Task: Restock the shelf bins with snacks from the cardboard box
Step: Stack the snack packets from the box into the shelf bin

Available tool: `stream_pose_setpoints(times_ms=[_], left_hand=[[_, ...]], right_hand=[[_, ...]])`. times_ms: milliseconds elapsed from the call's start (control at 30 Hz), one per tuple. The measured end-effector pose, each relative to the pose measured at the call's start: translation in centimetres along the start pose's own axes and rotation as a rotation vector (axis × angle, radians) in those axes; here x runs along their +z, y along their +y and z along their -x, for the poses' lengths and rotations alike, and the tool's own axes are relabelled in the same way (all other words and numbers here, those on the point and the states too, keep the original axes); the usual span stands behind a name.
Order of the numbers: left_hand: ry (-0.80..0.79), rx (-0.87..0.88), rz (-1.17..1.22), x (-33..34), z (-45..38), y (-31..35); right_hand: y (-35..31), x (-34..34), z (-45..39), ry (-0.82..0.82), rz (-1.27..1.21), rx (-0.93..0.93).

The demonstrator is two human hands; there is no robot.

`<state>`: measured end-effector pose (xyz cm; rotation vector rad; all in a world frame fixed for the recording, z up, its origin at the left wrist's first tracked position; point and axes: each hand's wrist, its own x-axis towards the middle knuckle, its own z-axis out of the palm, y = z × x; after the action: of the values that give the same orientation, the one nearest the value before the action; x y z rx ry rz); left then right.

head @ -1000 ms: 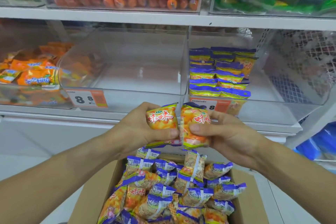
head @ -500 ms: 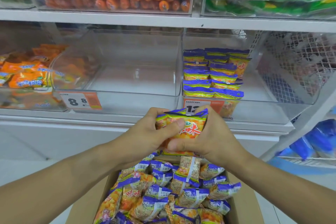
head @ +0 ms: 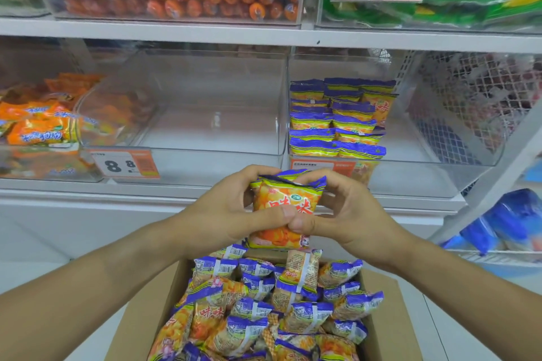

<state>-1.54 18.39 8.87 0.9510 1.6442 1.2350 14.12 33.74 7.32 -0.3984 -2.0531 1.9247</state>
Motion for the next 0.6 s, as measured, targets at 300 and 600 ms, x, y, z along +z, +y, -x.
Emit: stream_pose_setpoints(times_ms=[300,600], left_hand=[[0.082,-0.034,0.038,0.8,-0.5,0.6],[0.183,0.205,-0.101,2.5,-1.6,1.8]], right_hand=[[-1.3,-1.7,-0.2,0.023,0.057,0.083],[-1.4,-2.8,-0.4,-0.133,-0.265,0.092]])
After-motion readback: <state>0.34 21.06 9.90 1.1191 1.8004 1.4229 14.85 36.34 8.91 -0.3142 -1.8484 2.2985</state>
